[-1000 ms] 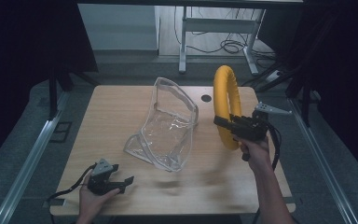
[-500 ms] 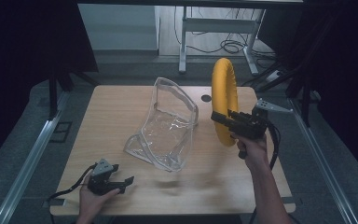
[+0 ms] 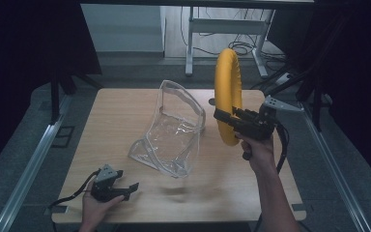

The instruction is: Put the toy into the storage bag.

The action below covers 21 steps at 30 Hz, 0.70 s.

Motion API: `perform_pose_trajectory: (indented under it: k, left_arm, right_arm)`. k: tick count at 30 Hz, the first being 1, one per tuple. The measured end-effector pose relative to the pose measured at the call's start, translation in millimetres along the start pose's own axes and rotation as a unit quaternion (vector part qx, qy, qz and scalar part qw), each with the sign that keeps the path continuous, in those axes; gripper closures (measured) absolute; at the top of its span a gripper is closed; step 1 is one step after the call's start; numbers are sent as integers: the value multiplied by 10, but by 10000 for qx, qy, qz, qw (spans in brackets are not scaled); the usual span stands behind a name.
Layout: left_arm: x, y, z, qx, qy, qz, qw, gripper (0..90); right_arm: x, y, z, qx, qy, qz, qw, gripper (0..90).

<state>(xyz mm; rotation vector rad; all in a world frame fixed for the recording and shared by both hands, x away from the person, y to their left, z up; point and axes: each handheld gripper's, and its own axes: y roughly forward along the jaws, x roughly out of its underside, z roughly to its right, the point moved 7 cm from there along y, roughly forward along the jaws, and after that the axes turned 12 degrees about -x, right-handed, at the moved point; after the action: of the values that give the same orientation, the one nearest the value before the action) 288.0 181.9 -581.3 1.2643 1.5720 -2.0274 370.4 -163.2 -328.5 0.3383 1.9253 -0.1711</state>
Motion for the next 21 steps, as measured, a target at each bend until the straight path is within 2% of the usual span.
perform_pose_trajectory:
  k: [12, 15, 21]
  left_arm:
    - [6, 5, -1, -3, 6, -33, 10000, 160]
    - [7, 5, -1, -6, 13, -37, 10000, 160]
    - [12, 5, -3, -8, 29, -56, 10000, 160]
  right_arm:
    - [-208, 205, -182, -218, -132, 207, 9995, 509]
    - [-273, 292, -257, -340, -194, 241, 9989, 508]
    - [-329, 395, -317, -458, -209, 303, 9983, 508]
